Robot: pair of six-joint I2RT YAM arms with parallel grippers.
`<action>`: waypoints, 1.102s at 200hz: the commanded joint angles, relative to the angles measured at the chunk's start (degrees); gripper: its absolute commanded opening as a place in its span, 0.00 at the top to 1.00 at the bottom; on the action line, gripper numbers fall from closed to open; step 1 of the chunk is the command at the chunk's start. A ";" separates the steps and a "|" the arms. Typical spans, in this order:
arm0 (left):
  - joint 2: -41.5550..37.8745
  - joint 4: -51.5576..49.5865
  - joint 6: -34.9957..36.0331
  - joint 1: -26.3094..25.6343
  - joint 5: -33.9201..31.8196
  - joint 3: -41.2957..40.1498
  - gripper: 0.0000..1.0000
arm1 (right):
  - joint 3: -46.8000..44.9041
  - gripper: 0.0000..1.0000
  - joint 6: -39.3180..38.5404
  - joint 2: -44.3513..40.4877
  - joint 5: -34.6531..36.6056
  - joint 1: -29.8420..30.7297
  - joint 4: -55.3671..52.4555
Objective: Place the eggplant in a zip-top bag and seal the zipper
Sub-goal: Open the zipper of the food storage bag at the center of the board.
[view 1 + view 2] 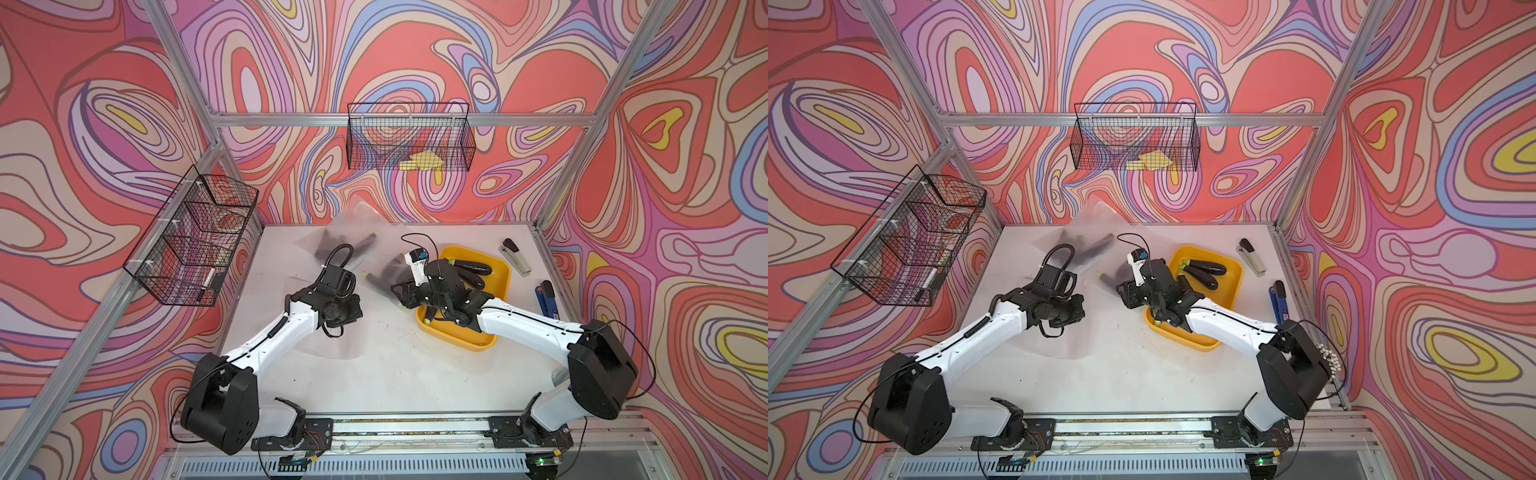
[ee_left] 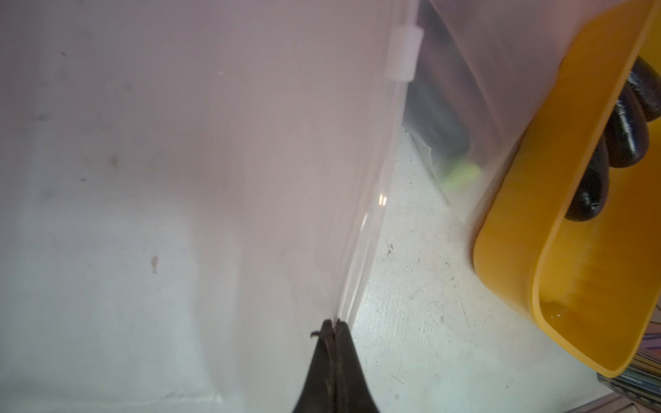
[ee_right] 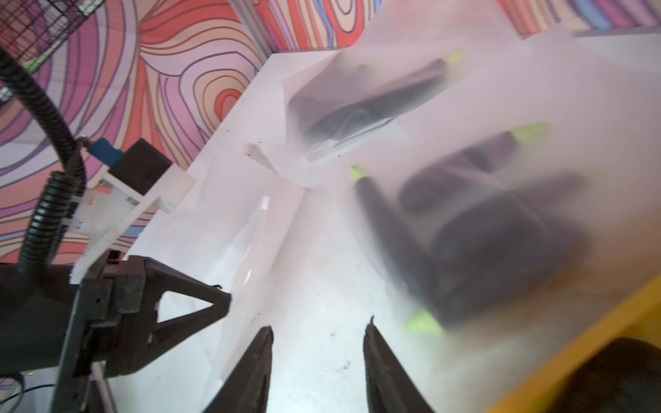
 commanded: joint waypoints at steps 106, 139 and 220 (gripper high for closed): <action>-1.77 7.74 -1.61 0.61 8.68 -3.60 1.00 | -0.42 0.66 11.30 15.58 -4.90 6.12 16.45; -2.94 7.95 -1.70 1.30 8.90 -4.16 1.00 | 0.81 0.71 10.97 16.90 -3.07 6.12 13.71; -2.67 6.30 0.17 2.10 11.64 -2.70 1.00 | 4.56 0.68 11.50 20.63 -5.67 6.20 8.82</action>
